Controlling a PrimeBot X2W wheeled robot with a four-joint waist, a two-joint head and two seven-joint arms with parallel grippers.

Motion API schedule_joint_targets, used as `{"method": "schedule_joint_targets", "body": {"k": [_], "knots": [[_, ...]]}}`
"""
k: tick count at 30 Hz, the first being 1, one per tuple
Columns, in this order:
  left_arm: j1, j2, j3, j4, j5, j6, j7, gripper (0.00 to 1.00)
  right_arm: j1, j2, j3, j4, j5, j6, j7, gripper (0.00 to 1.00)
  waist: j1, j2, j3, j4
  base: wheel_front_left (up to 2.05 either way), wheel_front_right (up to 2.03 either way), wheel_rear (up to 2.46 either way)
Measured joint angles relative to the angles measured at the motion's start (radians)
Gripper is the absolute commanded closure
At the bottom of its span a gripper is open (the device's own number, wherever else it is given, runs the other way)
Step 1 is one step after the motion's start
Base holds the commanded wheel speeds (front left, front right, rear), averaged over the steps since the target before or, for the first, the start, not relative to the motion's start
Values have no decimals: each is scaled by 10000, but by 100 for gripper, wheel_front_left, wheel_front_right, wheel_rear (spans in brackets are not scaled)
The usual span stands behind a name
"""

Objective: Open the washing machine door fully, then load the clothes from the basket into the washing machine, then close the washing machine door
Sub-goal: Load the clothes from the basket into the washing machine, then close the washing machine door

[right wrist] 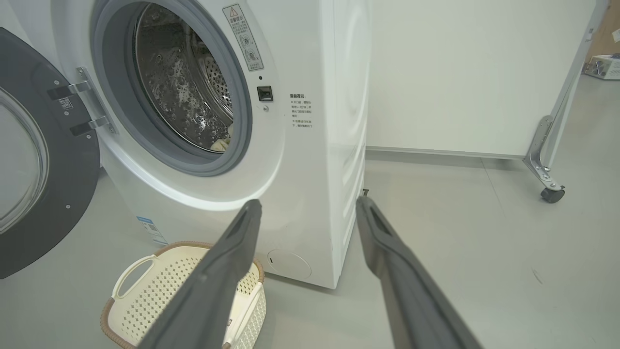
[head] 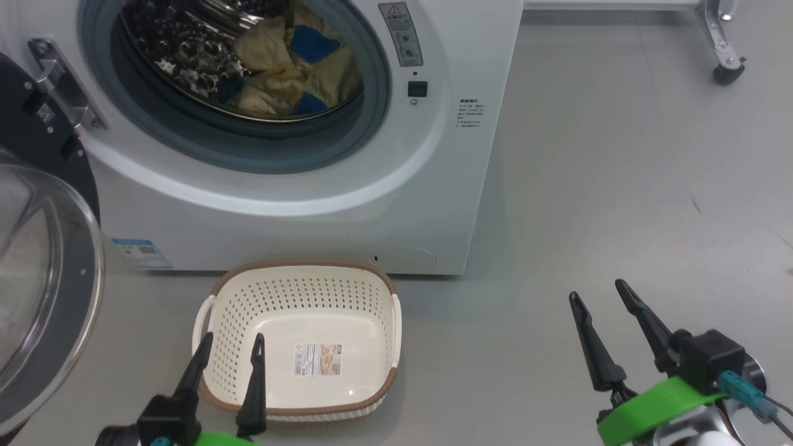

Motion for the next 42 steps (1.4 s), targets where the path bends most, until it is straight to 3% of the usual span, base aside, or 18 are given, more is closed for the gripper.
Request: {"method": "schedule_joint_targets", "body": {"k": [10,42], "knots": [[739,464,25,-376,0,0,207,0,837,6,-268,-646,-56,0,433,0,0,0,-590,124,0,0,0],[732,485,-117,-556,2,0,265,0,895,8,-305,-849,-52,0,520,0,1,0,-620,169,-19,19,0]]}}
